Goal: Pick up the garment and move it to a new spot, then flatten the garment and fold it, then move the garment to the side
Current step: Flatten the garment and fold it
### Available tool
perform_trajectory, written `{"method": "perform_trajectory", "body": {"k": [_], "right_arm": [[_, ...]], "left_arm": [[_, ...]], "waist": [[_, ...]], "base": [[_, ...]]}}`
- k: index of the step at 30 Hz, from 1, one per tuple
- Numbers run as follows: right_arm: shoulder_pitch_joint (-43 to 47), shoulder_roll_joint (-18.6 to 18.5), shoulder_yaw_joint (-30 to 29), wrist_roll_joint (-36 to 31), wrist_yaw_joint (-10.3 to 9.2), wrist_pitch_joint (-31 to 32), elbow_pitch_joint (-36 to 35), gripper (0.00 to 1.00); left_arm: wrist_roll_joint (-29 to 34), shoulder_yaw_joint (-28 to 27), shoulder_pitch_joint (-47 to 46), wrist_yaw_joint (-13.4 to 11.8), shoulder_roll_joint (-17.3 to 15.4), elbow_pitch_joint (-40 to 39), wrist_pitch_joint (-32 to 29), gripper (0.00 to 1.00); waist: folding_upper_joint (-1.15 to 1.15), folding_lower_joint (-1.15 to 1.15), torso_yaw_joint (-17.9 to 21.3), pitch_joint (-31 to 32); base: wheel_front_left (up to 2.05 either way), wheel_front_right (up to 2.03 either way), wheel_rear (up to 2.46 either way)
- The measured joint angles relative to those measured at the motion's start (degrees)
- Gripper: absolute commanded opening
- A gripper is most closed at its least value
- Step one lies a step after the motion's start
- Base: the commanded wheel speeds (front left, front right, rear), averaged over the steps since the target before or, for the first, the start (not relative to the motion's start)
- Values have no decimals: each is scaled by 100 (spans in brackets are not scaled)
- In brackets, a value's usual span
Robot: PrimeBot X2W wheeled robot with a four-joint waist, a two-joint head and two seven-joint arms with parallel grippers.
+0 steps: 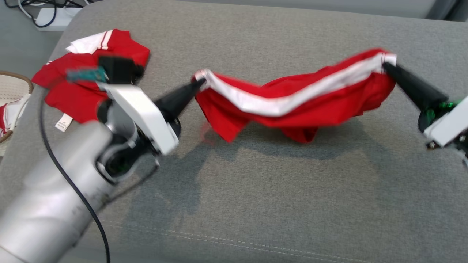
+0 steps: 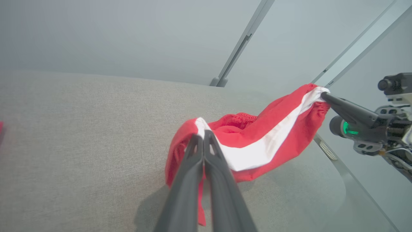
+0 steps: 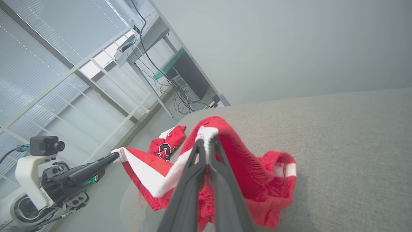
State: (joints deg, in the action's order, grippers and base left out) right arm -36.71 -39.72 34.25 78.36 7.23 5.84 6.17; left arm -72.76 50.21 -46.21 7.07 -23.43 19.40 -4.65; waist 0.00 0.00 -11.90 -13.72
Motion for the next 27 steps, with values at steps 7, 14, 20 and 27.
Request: {"method": "perform_trajectory", "body": {"k": [7, 14, 20, 27], "right_arm": [[-1347, 422, -245, 722, -1, 692, 641, 0], [-2324, 1058, -298, 756, -1, 701, 1616, 0], [-2945, 1159, -590, 894, -1, 528, 1828, 0], [-1909, 725, -301, 1550, -1, 1749, 1706, 0]], "left_arm": [[-459, -375, -1224, -8, -297, 254, -1021, 0], [-382, -720, -2021, -1, -62, 1076, -482, 0], [-512, -939, -2576, 1, -2, 1165, -261, 0], [-1569, -561, -1361, 1, -465, 698, -1677, 0]], "waist": [[0, 0, 337, -129], [0, 0, 679, -195], [0, 0, 798, -109], [0, 0, 811, -21]], "base": [[0, 0, 0], [0, 0, 0], [0, 0, 0], [0, 0, 0]]}}
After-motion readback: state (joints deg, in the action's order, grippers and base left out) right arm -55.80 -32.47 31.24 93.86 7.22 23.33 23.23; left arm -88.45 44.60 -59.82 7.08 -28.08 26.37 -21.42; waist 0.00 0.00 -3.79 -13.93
